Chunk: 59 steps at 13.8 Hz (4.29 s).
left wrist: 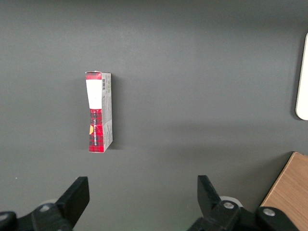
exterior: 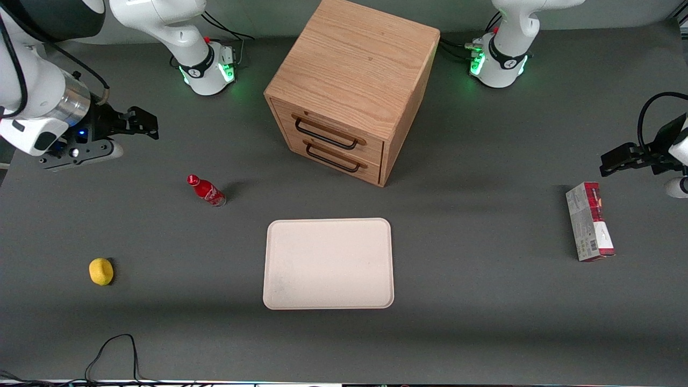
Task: Open upper drawer
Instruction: 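Move the right gripper toward the wooden cabinet's upper drawer handle, then align the open right gripper with the upper drawer's black handle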
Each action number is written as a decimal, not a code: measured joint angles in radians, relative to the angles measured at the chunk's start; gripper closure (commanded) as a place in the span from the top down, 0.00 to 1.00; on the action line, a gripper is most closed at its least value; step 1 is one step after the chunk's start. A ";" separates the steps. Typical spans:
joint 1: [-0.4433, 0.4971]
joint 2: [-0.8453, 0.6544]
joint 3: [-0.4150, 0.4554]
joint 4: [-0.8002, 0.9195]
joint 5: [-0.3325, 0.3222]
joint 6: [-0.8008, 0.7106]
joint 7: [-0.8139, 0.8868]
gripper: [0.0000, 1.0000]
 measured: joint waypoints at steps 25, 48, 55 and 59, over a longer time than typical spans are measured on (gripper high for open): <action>0.224 0.303 0.038 0.166 0.386 0.015 -0.459 1.00; 0.328 0.531 0.087 0.294 0.397 0.238 -0.432 1.00; 0.331 0.533 0.087 0.250 0.397 0.199 -0.427 1.00; 0.331 0.533 0.087 0.245 0.397 0.173 -0.427 1.00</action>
